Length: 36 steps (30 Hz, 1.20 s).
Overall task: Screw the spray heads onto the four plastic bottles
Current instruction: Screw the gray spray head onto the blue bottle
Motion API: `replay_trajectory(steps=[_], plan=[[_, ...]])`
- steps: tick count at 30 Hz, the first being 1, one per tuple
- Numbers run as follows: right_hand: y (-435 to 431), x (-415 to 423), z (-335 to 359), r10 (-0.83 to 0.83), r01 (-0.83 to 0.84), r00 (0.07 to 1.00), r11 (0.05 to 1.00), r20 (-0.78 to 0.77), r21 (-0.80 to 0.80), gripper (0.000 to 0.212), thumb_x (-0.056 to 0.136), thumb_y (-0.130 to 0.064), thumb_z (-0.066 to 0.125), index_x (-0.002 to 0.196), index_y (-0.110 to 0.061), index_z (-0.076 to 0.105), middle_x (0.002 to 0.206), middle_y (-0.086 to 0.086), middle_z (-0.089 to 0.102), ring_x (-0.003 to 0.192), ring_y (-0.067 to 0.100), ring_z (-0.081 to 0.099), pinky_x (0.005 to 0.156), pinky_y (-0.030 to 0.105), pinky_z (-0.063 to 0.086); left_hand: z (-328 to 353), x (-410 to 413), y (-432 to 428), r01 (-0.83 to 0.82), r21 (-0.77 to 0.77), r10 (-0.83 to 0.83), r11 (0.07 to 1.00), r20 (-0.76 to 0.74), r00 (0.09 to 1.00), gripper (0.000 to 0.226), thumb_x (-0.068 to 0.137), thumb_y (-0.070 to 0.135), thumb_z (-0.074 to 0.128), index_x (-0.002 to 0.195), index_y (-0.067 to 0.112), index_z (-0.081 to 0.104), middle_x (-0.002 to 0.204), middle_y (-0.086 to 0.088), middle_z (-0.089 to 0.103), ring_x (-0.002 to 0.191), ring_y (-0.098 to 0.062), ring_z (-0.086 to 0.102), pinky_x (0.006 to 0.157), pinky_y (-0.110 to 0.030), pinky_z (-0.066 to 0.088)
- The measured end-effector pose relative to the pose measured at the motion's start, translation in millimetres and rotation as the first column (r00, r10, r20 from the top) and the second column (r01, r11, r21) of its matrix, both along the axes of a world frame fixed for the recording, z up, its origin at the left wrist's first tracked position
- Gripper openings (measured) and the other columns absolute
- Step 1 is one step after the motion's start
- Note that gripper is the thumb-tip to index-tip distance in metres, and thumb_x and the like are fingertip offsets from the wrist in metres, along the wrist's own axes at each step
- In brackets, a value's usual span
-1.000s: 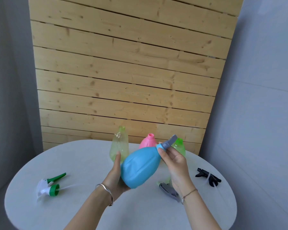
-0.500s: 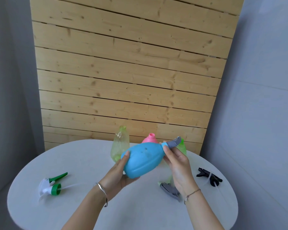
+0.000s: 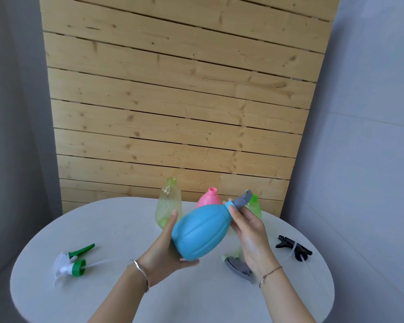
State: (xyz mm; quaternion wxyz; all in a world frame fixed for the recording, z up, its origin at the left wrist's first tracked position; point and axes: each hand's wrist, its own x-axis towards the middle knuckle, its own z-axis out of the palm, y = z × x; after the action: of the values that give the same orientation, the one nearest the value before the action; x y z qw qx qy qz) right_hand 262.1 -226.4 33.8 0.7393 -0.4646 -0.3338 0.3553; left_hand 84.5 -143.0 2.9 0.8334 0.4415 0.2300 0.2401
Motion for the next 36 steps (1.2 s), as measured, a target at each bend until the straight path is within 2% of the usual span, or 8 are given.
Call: replay_trajectory(steps=[3,8,12,19,24,27,31,36], plan=[[2.2,-0.5,-1.0,0.007,-0.007,1.0,1.0,0.03,-0.012,0.03,0.082,-0.02,0.067,0.11,-0.011,0.069,0.105,-0.002,0.075,0.098,0.009,0.068,0.082,0.018,0.054,-7.1,2.3,1.0,-0.031,0.014,0.032,0.999,-0.102,0.994,0.063,0.067,0.069,0.053,0.116,0.029,0.06,0.111,-0.009,0.073,0.099,-0.028,0.071,0.075,-0.041,0.06],[3.5,-0.5,-1.8,-0.016,0.016,1.0,1.0,-0.025,-0.008,0.034,0.081,-0.02,0.068,0.111,-0.005,0.068,0.115,0.008,0.071,0.108,0.018,0.065,0.1,0.032,0.046,-1.8,-2.0,4.1,-0.122,0.034,0.121,0.992,0.013,0.993,0.071,0.066,0.045,0.076,0.126,0.012,0.057,0.118,-0.005,0.071,0.107,-0.019,0.068,0.078,-0.027,0.059],[4.1,-4.9,0.9,0.032,-0.032,0.997,0.999,0.076,-0.005,0.045,0.073,-0.03,0.07,0.114,-0.01,0.067,0.114,0.001,0.072,0.111,0.012,0.064,0.096,0.026,0.049,-6.3,0.3,-1.5,-0.047,-0.076,0.041,0.996,-0.073,0.997,0.061,0.059,0.056,0.076,0.111,0.027,0.062,0.102,-0.005,0.076,0.097,-0.025,0.072,0.074,-0.042,0.06],[11.0,-24.5,5.2,-0.043,0.039,0.997,0.998,0.065,0.059,0.021,0.085,-0.014,0.065,0.104,-0.007,0.07,0.097,-0.003,0.076,0.092,0.005,0.068,0.077,0.014,0.052,0.9,-9.8,-4.8,-0.246,0.144,0.258,0.959,-0.073,0.963,0.06,0.063,0.057,0.073,0.114,0.029,0.061,0.103,-0.001,0.075,0.093,-0.022,0.073,0.071,-0.039,0.06],[19.7,-51.6,13.6,-0.093,0.095,0.995,0.992,-0.028,0.086,0.026,0.084,-0.013,0.066,0.108,-0.004,0.069,0.11,0.008,0.073,0.1,0.014,0.065,0.094,0.026,0.051,11.1,-25.5,-9.9,-0.405,0.263,0.427,0.876,-0.029,0.904,0.056,0.063,0.051,0.072,0.111,0.026,0.058,0.113,-0.006,0.067,0.096,-0.024,0.071,0.07,-0.038,0.062],[26.4,-65.8,19.2,-0.099,0.102,0.995,0.99,-0.034,0.103,0.014,0.083,-0.014,0.068,0.096,-0.015,0.073,0.109,0.006,0.073,0.102,0.013,0.066,0.093,0.021,0.051,17.0,-37.9,-7.7,-0.465,0.309,0.488,0.83,0.003,0.873,0.056,0.063,0.049,0.072,0.112,0.026,0.057,0.114,-0.007,0.065,0.098,-0.023,0.069,0.071,-0.038,0.062],[42.6,-86.1,32.0,-0.089,0.082,0.993,0.993,0.075,0.089,0.012,0.082,-0.017,0.07,0.092,-0.014,0.074,0.108,0.009,0.073,0.115,0.023,0.061,0.109,0.041,0.04,20.8,-59.6,5.0,-0.465,0.246,0.477,0.85,0.011,0.879,0.06,0.06,0.055,0.077,0.111,0.03,0.058,0.117,-0.005,0.065,0.099,-0.024,0.07,0.074,-0.042,0.061],[68.8,-114.4,45.9,0.042,-0.051,0.983,0.998,0.181,0.046,0.013,0.081,-0.016,0.071,0.094,-0.019,0.073,0.1,-0.001,0.075,0.101,0.013,0.067,0.1,0.034,0.049,16.1,-95.5,31.0,-0.435,0.233,0.456,0.87,-0.043,0.889,0.068,0.061,0.07,0.062,0.118,0.033,0.055,0.124,0.0,0.063,0.108,-0.021,0.066,0.078,-0.037,0.059]])
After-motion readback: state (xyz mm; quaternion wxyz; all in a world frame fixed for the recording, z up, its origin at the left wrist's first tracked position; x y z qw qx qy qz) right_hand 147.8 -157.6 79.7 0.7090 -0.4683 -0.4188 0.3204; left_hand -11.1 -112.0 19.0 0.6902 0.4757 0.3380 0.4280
